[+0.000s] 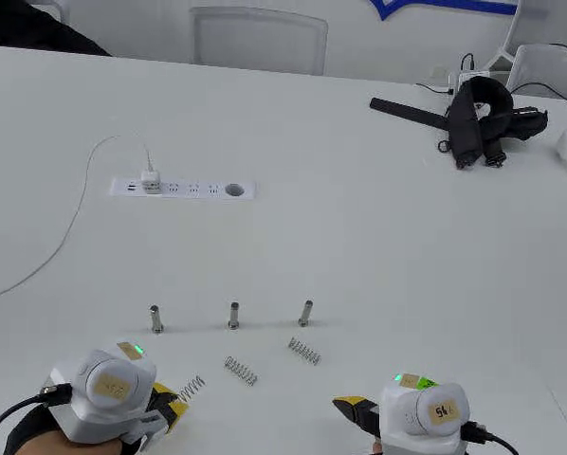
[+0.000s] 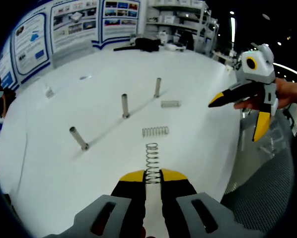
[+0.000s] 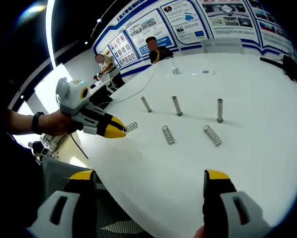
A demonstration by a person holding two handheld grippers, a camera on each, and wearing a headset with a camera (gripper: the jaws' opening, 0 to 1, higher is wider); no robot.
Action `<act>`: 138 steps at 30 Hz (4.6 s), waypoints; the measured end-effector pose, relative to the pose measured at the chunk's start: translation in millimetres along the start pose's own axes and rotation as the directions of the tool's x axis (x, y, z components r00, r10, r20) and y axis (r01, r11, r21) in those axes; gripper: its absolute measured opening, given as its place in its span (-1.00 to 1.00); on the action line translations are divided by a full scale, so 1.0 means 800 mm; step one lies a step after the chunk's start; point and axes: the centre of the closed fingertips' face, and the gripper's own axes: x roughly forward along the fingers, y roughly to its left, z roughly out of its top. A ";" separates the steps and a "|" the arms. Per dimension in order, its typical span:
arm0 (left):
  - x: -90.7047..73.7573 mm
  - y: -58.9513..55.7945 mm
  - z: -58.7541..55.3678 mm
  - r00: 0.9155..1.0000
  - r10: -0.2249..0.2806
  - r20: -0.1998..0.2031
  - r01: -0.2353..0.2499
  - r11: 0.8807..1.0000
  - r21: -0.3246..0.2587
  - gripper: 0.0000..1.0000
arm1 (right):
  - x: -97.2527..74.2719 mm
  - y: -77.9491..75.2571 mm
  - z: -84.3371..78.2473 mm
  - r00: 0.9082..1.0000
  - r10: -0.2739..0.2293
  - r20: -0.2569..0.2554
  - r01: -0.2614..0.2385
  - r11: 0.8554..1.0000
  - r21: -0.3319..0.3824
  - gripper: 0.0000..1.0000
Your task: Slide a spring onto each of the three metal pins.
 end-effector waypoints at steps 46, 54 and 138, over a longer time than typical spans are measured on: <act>-0.016 -0.124 0.072 0.965 -0.226 0.131 0.200 0.963 0.182 -0.80 | -0.004 0.047 0.065 0.950 0.294 0.101 -0.300 0.953 0.050 -0.39; -0.017 -0.133 0.068 0.961 -0.248 0.127 0.220 0.954 0.203 -0.80 | -0.006 0.057 0.068 0.941 0.331 0.078 -0.333 0.943 0.024 -0.50; -0.037 -0.192 0.128 0.860 -0.484 0.161 0.384 0.823 0.419 -0.81 | -0.071 0.077 0.065 0.829 0.334 -0.449 -0.544 0.671 -0.504 -0.72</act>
